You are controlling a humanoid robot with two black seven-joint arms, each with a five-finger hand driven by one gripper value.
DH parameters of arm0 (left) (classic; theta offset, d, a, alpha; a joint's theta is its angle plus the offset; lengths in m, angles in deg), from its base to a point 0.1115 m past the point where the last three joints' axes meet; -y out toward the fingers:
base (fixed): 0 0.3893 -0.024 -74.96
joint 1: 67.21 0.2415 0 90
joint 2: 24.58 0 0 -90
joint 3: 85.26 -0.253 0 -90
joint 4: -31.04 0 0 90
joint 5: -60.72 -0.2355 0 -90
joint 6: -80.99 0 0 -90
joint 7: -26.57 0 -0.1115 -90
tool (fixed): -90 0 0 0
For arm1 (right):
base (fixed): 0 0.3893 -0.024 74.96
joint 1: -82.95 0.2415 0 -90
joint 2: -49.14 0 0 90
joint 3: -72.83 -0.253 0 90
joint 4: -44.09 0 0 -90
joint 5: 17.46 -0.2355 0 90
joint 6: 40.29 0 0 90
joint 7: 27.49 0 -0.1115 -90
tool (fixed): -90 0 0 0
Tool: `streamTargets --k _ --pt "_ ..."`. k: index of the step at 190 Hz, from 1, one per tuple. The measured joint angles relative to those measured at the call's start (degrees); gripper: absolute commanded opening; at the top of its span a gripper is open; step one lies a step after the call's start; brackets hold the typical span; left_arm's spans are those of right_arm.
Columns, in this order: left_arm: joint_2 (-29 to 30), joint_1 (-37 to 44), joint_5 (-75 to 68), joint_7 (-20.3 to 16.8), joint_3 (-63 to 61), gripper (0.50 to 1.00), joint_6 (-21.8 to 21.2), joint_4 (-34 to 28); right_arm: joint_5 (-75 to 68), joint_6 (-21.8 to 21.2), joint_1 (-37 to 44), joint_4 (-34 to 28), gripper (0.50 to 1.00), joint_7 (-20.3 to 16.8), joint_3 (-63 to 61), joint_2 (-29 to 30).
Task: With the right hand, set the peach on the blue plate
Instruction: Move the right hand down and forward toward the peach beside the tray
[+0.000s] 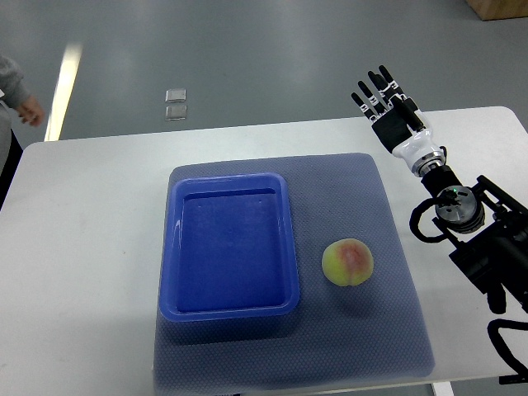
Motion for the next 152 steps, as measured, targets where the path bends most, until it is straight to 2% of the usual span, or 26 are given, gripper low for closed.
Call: streamTargets --k 83,110,152 --pt "0.0 0.0 0.01 0.7 0.01 1.0 0.0 -0.01 2.15 0.05 0.93 -2.22 0.93 -0.3 3.44 -1.34" --pt "0.0 0.0 0.01 0.7 -0.01 1.0 0.0 -0.07 11.34 0.3 2.34 -3.92 0.93 -0.55 6.25 -4.26" --pt "0.0 0.0 0.01 0.71 0.0 1.0 0.0 -0.02 30.94 -0.61 4.76 -11.03 0.93 -2.78 11.57 -11.61"
